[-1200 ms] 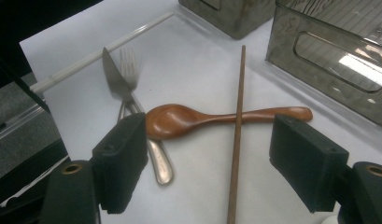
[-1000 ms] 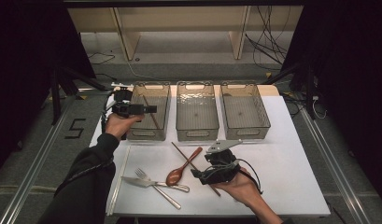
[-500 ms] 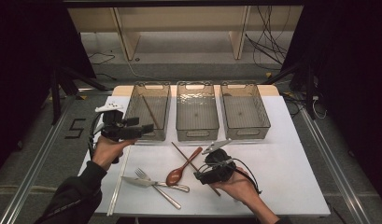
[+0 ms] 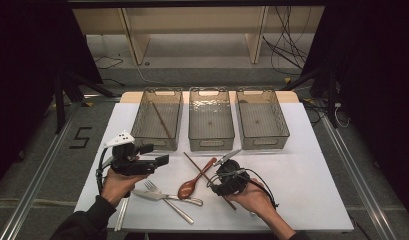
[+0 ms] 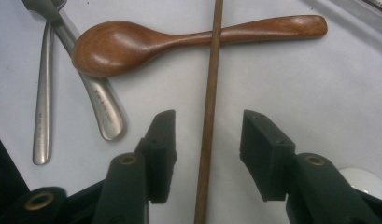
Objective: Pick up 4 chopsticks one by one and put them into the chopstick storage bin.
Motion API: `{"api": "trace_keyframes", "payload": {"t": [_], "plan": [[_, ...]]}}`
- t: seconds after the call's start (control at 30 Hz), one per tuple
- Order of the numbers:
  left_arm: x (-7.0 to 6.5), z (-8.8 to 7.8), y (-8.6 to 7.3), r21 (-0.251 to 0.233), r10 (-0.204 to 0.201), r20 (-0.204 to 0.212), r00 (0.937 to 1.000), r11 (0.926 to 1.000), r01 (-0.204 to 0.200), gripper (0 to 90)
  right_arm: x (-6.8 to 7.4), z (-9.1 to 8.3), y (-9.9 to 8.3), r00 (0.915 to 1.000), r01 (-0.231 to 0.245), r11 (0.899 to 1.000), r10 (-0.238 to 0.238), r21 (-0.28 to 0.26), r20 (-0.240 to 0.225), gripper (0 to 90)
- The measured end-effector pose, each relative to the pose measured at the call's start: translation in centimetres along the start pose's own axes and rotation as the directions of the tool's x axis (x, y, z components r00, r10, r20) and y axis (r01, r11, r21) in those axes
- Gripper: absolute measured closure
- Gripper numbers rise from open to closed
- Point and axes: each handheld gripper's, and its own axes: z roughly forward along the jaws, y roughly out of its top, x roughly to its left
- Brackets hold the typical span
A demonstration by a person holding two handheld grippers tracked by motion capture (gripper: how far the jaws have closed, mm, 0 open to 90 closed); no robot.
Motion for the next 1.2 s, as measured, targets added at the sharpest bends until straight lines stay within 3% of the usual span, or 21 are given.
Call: {"api": "trace_keyframes", "payload": {"t": [0.27,0.93,1.2], "plan": [[-0.6,-1.0,-0.3,-0.025,0.033,-0.034,0.9989,0.9991,-0.034,15.4,0.2,0.4,0.0,0.9999,0.006,1.000,-0.006,0.024,-0.012,64.4],[-1.0,-1.4,-1.4,-0.014,0.015,-0.025,0.9996,0.9998,-0.015,15.4,0.1,1.8,-0.3,1.0000,0.001,0.994,-0.002,0.111,0.007,79.6],[-1.0,-1.2,-1.6,0.001,0.006,-0.031,0.9995,1.0000,-0.006,15.4,0.1,1.9,-0.3,0.9998,0.005,0.994,-0.007,0.107,0.019,84.8]]}}
